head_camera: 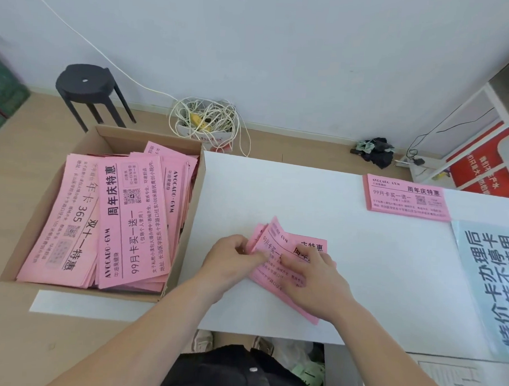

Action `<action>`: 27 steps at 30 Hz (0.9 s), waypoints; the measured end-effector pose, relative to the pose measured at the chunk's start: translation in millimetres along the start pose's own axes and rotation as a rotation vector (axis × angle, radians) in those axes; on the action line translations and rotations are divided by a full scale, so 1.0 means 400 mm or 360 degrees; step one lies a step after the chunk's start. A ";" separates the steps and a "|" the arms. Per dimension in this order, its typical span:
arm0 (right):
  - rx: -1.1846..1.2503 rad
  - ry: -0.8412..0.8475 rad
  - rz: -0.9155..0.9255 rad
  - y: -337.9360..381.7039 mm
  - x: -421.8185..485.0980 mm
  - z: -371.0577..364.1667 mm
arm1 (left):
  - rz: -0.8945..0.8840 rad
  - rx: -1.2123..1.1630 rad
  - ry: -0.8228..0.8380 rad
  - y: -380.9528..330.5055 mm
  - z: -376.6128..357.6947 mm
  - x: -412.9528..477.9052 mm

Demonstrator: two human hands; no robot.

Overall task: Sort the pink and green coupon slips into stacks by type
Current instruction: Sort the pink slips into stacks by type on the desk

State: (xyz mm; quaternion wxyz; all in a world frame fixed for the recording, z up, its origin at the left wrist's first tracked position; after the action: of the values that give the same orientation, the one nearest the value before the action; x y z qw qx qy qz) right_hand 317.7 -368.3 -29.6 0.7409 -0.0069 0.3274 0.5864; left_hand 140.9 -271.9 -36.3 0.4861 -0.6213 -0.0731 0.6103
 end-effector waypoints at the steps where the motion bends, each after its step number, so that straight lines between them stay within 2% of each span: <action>1: 0.0007 -0.0032 0.0011 -0.006 -0.001 -0.003 | -0.0072 0.0142 -0.0043 0.000 -0.002 0.008; 3: 0.0116 -0.0136 0.0040 -0.027 -0.002 -0.015 | -0.0186 0.0317 -0.0098 -0.008 -0.002 0.011; 5: 0.0462 -0.0326 0.0039 -0.052 -0.011 -0.017 | -0.0245 0.0366 -0.0102 -0.014 0.000 0.007; 9: 0.1072 -0.0787 -0.0231 -0.110 -0.053 0.013 | -0.0395 0.0210 -0.0096 -0.021 0.016 -0.007; 11: 0.1498 -0.0785 -0.0275 -0.119 -0.067 0.027 | -0.0440 0.0065 -0.0052 -0.033 0.025 -0.022; 13: 0.1750 -0.0743 -0.0280 -0.131 -0.070 0.040 | -0.0502 0.0006 -0.0048 -0.045 0.031 -0.034; 16: 0.1730 -0.0812 -0.0172 -0.122 -0.080 0.084 | -0.0577 -0.0057 -0.0088 -0.063 0.032 -0.047; 21: 0.1340 -0.1126 -0.0006 -0.107 -0.099 0.128 | -0.0591 -0.0082 -0.0102 -0.053 0.024 -0.037; 24: 0.1270 -0.1074 -0.0007 -0.121 -0.088 0.097 | -0.0539 -0.0024 -0.0107 -0.021 0.013 -0.025; 27: 0.1380 -0.1025 -0.0067 -0.132 -0.078 0.052 | -0.0489 -0.0049 -0.0129 0.009 0.011 -0.009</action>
State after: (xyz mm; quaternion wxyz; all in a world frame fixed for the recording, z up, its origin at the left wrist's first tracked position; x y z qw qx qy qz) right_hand 370.8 -403.4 -17.7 0.7501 0.4732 0.2956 0.3550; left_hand 134.4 -274.1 -35.2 0.5607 -0.5851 -0.1961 0.5521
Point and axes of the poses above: each hand's wrist, its own x-axis towards the middle knuckle, its own z-axis out of the back of the hand, y = z × x, the point moved 2 cm from there along x, towards the middle knuckle, and after that the axes turned 9 degrees about z, right-handed, at the moved point
